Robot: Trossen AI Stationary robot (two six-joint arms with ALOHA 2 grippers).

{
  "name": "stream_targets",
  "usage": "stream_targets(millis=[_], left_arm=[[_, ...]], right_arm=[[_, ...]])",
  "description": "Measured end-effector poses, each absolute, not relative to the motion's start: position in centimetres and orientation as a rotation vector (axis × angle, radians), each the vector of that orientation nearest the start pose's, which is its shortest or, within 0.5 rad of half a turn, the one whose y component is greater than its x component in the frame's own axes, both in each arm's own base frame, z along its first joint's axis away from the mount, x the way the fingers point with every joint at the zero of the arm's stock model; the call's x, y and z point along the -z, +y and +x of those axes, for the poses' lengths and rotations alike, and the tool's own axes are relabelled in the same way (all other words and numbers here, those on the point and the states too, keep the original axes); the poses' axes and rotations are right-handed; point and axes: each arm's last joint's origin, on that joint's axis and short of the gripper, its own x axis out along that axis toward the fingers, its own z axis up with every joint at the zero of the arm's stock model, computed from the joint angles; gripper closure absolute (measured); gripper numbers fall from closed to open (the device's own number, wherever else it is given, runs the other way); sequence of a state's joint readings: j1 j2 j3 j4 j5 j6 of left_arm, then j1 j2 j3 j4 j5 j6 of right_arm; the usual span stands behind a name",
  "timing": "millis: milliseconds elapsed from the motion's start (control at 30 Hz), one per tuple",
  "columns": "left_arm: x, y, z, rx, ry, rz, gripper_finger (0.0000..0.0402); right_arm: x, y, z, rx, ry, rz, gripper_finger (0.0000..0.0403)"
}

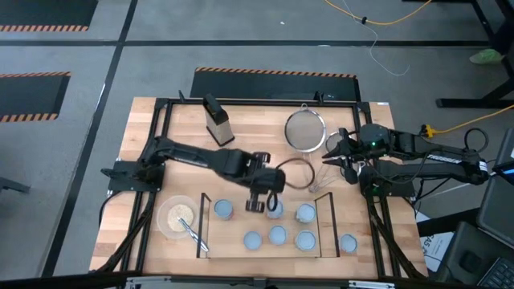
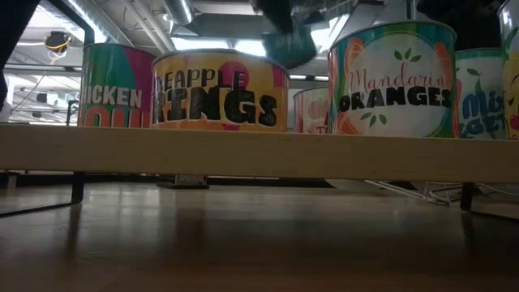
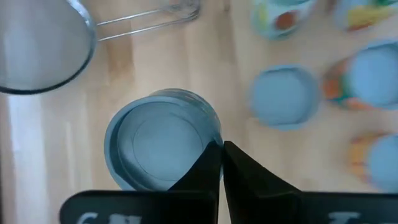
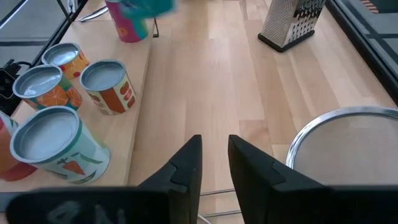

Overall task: Pick and place cans onto a shelf
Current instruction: Put the tuna can on the shelf

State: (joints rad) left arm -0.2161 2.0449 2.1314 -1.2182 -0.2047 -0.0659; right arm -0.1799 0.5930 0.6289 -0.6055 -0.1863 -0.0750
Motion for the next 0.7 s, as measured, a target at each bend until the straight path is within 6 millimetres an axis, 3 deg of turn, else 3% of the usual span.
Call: stream_targets(millis=[167, 433, 700], left_arm=[[-35.1, -12.8, 39.2, -0.016, 1.096, 0.093, 0.0401], [-35.1, -20.1, 35.2, -0.001, 1.160, -0.035, 0.0401], [-31.6, -25.2, 32.1, -0.044, 1.242, -0.061, 0.0401]], right_arm=[[-26.8, -1.7, 12.4, -0.028, 0.561, 0.025, 0.0320], [-26.8, -1.7, 12.4, -0.029, 0.561, 0.024, 0.0320], [-26.8, -1.7, 12.4, -0.029, 0.560, 0.023, 0.0320]])
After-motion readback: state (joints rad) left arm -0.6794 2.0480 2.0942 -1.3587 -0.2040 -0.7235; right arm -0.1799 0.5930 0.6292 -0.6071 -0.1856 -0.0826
